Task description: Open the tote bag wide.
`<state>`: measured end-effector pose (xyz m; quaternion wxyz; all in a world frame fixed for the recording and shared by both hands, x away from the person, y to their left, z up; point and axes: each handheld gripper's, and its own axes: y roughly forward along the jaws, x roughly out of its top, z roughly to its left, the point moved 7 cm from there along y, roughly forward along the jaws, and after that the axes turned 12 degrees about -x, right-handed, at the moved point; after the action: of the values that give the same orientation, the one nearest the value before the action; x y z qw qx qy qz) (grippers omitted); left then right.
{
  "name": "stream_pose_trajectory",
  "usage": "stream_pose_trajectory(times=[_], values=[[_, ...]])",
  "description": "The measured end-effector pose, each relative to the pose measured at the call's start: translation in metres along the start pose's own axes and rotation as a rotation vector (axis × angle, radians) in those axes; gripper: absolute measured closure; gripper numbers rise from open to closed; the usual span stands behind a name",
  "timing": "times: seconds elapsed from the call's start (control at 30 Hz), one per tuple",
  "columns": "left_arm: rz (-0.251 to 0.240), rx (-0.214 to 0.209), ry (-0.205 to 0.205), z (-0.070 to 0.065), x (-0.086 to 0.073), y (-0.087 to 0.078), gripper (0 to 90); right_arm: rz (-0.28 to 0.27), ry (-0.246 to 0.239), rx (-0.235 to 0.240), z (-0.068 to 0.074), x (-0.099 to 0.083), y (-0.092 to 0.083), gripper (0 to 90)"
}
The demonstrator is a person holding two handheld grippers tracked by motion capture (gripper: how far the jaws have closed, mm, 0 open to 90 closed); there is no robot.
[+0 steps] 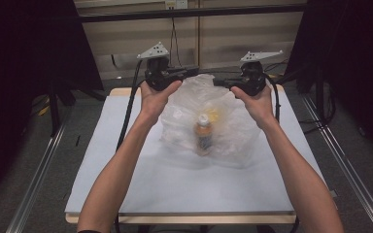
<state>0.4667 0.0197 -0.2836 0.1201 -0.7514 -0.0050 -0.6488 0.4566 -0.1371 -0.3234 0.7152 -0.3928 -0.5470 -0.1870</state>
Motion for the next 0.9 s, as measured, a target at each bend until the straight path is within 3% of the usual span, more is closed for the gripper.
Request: stream_pose_trajectory(times=[0.17,0.37,0.53,0.8,0.9], values=[[0.055,0.003,-0.003,-0.001,-0.014,0.008,90.0,0.016,-0.016,0.028,0.014,-0.015,0.006,90.0],[0.083,0.005,-0.030,0.002,-0.037,0.008,90.0,0.027,-0.015,0.044,0.022,-0.028,0.008,90.0],[0.120,0.005,-0.045,-0.004,-0.058,0.006,90.0,0.029,-0.016,0.068,0.033,-0.038,0.010,90.0],[0.169,0.005,-0.061,-0.007,-0.090,0.001,90.0,0.045,-0.037,0.065,0.043,-0.052,0.006,90.0],[0.175,0.001,-0.060,-0.009,-0.094,-0.001,90.0,0.048,-0.043,0.069,0.046,-0.054,0.005,90.0]])
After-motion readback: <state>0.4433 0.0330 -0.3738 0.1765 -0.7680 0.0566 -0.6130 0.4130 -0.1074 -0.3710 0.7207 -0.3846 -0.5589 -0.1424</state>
